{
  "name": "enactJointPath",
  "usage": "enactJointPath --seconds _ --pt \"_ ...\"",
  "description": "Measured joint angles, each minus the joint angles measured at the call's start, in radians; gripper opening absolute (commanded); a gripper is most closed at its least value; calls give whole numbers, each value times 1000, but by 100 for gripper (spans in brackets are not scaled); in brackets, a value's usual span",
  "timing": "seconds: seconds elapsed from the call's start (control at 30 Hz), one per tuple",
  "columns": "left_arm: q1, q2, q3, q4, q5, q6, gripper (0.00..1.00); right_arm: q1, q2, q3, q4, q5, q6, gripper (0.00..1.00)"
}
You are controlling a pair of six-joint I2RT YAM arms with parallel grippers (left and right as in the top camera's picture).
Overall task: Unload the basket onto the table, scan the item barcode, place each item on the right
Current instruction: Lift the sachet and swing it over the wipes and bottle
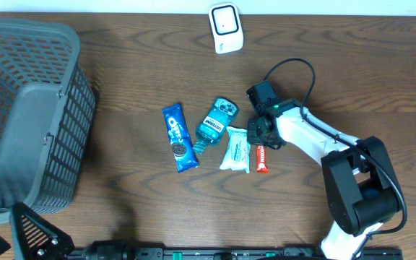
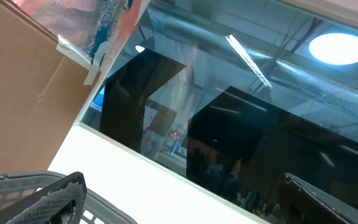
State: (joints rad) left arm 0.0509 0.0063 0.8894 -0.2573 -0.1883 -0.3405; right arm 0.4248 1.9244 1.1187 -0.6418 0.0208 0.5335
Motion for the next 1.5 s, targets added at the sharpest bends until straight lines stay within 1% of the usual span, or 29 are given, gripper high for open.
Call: enactJointPath --seconds 0.17,0.27,0.33,0.4,0.47,0.67,0.8,0.9,1.13,1.23,1.37,1.5 --pt "0 0 0 -4 0 0 98 -15 0 6 -38 -47 -13 1" --pt "0 0 0 -11 0 0 98 -16 3 15 -166 -186 -63 1" --pt "0 0 0 -21 0 0 98 -17 19 14 -250 -345 -135 1" --pt "0 0 0 -31 0 0 97 -18 53 -11 -302 -555 -243 1" --pt "0 0 0 -31 0 0 98 -20 87 -48 -328 -712 -376 1" --pt "0 0 0 -32 0 0 98 -66 90 -100 -439 -1053 -772 1" --pt "0 0 0 -35 2 0 98 -87 90 -101 -464 -1229 -1011 1" --pt "0 0 0 -43 3 0 98 -96 90 -101 -464 -1325 -1160 1" --pt "0 0 0 -57 3 0 98 -96 90 -97 -456 -1498 -1410 1" --pt "0 0 0 -69 3 0 98 -97 90 -70 -477 -1518 -1448 1" --pt "0 0 0 -86 3 0 97 -99 87 1 -480 -1534 -1490 1" --pt "0 0 -4 -85 3 0 98 -101 52 82 -480 -1536 -1561 1"
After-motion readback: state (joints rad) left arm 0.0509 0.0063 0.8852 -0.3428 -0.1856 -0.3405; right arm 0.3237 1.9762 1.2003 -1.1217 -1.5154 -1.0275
